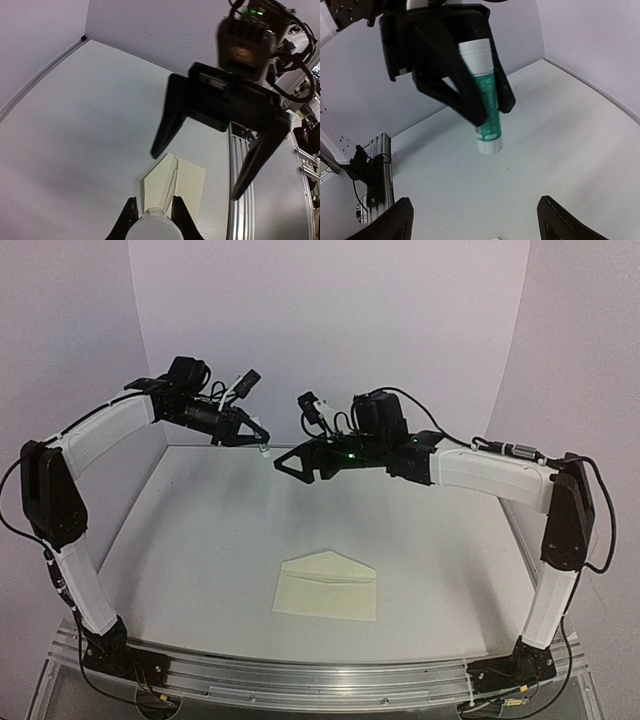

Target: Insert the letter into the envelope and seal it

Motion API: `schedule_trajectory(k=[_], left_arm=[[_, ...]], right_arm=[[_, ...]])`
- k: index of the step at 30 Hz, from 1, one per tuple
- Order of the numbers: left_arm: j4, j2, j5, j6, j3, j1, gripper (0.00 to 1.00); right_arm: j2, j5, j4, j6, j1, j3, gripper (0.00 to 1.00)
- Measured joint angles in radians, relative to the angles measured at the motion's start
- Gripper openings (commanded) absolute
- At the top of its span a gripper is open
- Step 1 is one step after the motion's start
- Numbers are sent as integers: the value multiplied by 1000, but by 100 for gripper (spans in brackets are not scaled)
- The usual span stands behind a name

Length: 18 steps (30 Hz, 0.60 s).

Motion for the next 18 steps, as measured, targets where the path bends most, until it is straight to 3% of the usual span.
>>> schedule_trajectory(k=[6,14,18], left_arm=[[-12,-121,15,-72,-22,-83,0],[8,-143,17,-138,-73,-113,0],[20,-143,17,-155,-78,-114,0]], right_arm=[[22,-30,166,15,19,-3,80],[35,-65,259,17,44,-17,42],[44,-94,284,21,44,-17,38]])
